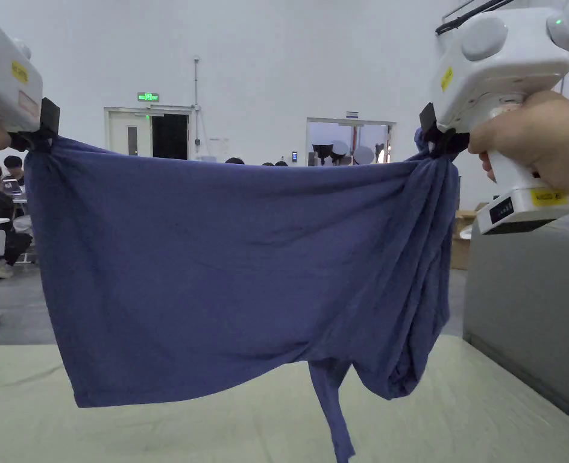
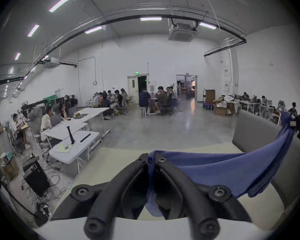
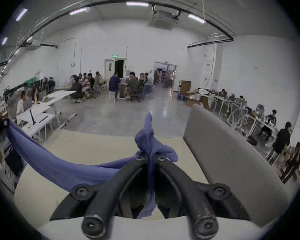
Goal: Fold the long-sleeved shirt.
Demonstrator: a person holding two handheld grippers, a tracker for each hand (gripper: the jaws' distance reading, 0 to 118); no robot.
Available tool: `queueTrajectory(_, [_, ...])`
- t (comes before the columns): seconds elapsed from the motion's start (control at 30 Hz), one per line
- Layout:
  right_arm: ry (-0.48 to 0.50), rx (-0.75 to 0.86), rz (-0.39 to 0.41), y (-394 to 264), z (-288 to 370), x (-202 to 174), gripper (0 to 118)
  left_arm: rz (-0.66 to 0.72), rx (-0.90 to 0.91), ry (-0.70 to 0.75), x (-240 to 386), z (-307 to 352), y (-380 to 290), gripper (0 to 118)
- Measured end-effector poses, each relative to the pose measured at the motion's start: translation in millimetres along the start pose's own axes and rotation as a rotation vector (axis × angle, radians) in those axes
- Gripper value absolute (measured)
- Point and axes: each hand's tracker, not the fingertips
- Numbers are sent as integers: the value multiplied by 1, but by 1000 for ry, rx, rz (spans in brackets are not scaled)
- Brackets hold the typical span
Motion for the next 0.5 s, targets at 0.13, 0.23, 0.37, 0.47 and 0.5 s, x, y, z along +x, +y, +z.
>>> queueTrajectory(0.13, [2, -49, 21, -41, -44, -2, 2, 5, -50, -34, 4, -32, -41, 2])
queueTrajectory(0.23, [37, -168, 44, -106, -90, -6, 2, -34, -195, -58, 8, -67, -103, 2])
queueTrajectory(0.37, [76, -333, 86, -226, -145, -18, 2, -31, -377, -92, 15, -108, -214, 2])
queueTrajectory(0.47, [98, -468, 99, -323, -173, -23, 2, -74, -494, -112, 25, -116, -304, 2])
queueTrajectory(0.5, [96, -500, 97, -352, -179, -23, 2, -97, -529, -98, 28, -115, -333, 2])
